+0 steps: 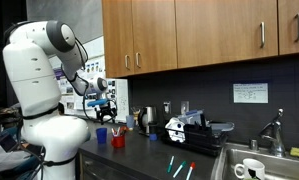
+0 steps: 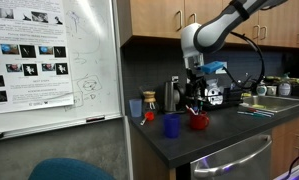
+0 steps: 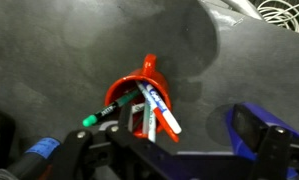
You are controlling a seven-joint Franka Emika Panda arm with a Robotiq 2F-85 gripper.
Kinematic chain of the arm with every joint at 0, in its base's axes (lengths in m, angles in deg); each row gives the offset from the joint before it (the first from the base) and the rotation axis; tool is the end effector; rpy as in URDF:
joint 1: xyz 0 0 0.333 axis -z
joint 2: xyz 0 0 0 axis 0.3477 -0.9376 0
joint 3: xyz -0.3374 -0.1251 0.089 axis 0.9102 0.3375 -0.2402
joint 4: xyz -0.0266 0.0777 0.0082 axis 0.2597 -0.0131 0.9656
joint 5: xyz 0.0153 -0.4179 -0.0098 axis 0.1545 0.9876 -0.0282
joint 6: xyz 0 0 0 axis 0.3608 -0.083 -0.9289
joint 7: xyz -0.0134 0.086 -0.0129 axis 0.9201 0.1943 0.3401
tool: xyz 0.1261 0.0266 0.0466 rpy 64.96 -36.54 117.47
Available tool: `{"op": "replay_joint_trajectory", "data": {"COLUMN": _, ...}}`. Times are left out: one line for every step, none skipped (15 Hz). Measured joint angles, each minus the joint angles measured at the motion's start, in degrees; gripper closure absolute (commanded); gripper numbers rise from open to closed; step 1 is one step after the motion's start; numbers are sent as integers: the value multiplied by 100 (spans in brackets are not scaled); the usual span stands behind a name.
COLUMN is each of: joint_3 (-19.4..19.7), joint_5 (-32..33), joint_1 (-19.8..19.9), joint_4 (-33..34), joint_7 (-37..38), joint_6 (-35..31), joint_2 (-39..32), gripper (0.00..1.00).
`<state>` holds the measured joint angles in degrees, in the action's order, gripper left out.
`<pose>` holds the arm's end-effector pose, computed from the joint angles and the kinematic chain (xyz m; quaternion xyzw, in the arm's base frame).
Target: Move the blue cup to the left
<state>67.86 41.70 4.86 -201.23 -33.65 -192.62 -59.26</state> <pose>0.3813 0.2301 0.4128 0.9829 0.1655 0.0115 0.0793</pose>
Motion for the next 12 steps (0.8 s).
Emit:
{"op": "replay_joint_trajectory", "data": {"joint_3": 82, "joint_5": -33, "joint_1": 63, "joint_4": -178, "joint_7": -8, "joint_6": -127, "joint_2": 141, "gripper": 0}}
{"op": "replay_joint_trajectory", "data": {"joint_3": 169, "joint_5": -100, "joint_1": 112, "joint_4": -343, "joint_7": -33, "joint_6": -250, "joint_2": 278, "gripper": 0}}
{"op": "replay_joint_trajectory", "data": {"joint_3": 254, "joint_5": -188, "joint_1": 146, "joint_4": -481, "joint_7": -67, "joint_6": -341, "joint_2": 402, "gripper": 0}}
{"op": "replay_joint_trajectory", "data": {"joint_3": 337, "joint_5": -277, "joint_1": 176, "joint_4": -606, "joint_7": -95, "joint_6": -404, "joint_2": 524, "gripper": 0}}
{"op": "replay_joint_trajectory", "data": {"joint_3": 411, "joint_5": -344, "joint_1": 205, "joint_4": -710, "joint_7": -125, "joint_6": -434, "joint_2": 637, "gripper": 0}}
{"op": "replay_joint_trajectory", "data": {"joint_3": 474, "joint_5": -377, "joint_1": 238, "joint_4": -794, "joint_7": -144, "joint_6": -438, "joint_2": 750, "gripper": 0}}
{"op": "replay_joint_trajectory", "data": {"joint_3": 483, "joint_5": -380, "joint_1": 266, "joint_4": -827, "joint_7": -157, "joint_6": -434, "joint_2": 801, "gripper": 0}}
{"op": "replay_joint_trajectory", "data": {"joint_3": 480, "joint_5": -380, "joint_1": 269, "joint_4": -830, "joint_7": -157, "joint_6": -433, "joint_2": 807, "gripper": 0}}
{"op": "replay_joint_trajectory", "data": {"joint_3": 467, "joint_5": -380, "joint_1": 268, "joint_4": -829, "joint_7": -157, "joint_6": -433, "joint_2": 804, "gripper": 0}}
{"op": "replay_joint_trajectory", "data": {"joint_3": 448, "joint_5": -380, "joint_1": 268, "joint_4": -829, "joint_7": -156, "joint_6": -434, "joint_2": 792, "gripper": 0}}
{"op": "replay_joint_trajectory", "data": {"joint_3": 424, "joint_5": -380, "joint_1": 268, "joint_4": -827, "joint_7": -154, "joint_6": -435, "joint_2": 773, "gripper": 0}}
{"op": "replay_joint_trajectory", "data": {"joint_3": 420, "joint_5": -380, "joint_1": 268, "joint_4": -827, "joint_7": -154, "joint_6": -435, "joint_2": 765, "gripper": 0}}
